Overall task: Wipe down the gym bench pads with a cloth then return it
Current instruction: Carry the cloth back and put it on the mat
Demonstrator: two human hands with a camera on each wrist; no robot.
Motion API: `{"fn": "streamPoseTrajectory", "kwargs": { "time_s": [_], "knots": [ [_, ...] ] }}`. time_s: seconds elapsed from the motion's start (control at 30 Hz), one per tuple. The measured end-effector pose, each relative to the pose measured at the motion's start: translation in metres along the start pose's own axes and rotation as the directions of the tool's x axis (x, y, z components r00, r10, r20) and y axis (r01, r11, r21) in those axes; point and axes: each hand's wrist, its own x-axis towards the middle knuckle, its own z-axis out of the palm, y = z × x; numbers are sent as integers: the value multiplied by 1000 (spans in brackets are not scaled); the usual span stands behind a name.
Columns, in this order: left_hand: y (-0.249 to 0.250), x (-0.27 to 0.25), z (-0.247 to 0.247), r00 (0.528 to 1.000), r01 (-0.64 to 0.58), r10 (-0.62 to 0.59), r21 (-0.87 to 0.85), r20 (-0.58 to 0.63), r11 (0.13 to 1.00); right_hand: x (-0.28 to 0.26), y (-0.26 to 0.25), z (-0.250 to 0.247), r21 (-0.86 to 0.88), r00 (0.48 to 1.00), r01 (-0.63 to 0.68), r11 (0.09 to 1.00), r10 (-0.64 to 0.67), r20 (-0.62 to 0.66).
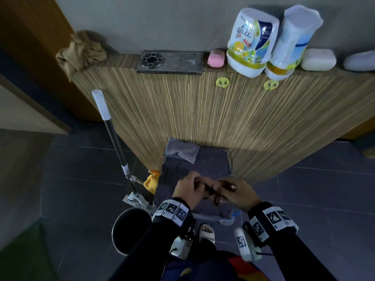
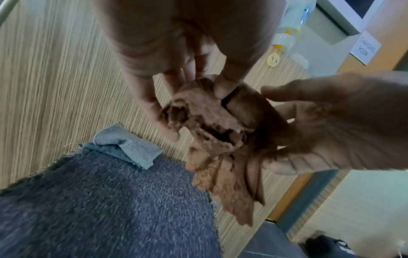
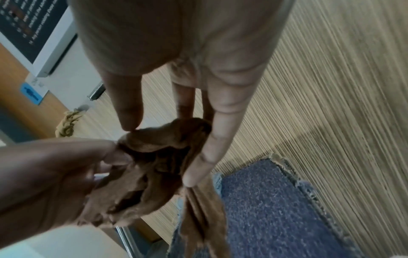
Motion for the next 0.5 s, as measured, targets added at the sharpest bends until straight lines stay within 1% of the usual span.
{"fn": "streamPoseTrajectory", "kwargs": {
  "time_s": [0.03, 0.07, 0.2, 0.3, 0.37, 0.4, 0.43, 0.5],
  "knots": [
    [2, 5, 0, 1000, -7, 6, -13, -7, 1000, 2, 3, -5, -70, 1000, 29, 997, -28, 4],
    [3, 9, -1, 1000, -25, 24, -25, -17, 999, 4, 4, -11, -101, 999, 54, 993, -54, 11],
    [10, 22, -1, 997, -79, 79, -39, -8, 996, 15, 9, -25, -133, 990, 138, 981, -141, -18],
    [12, 32, 0, 995, -99, 99, -26, -3, 995, 22, 8, -30, -117, 988, 134, 984, -142, -62],
    [11, 39, -2, 994, -109, 109, -3, 5, 994, 25, 3, -32, -75, 990, 133, 988, -136, -45],
    [11, 41, -4, 993, -117, 117, 8, 10, 993, 27, 0, -32, -85, 987, 152, 985, -155, -31],
    [11, 44, -7, 992, -127, 126, 17, 13, 992, 29, -2, -32, -124, 982, 181, 976, -185, -25],
    [10, 48, -14, 991, -131, 130, 30, 28, 991, 31, -8, -30, -219, 965, 239, 946, -257, -57]
  ]
}}
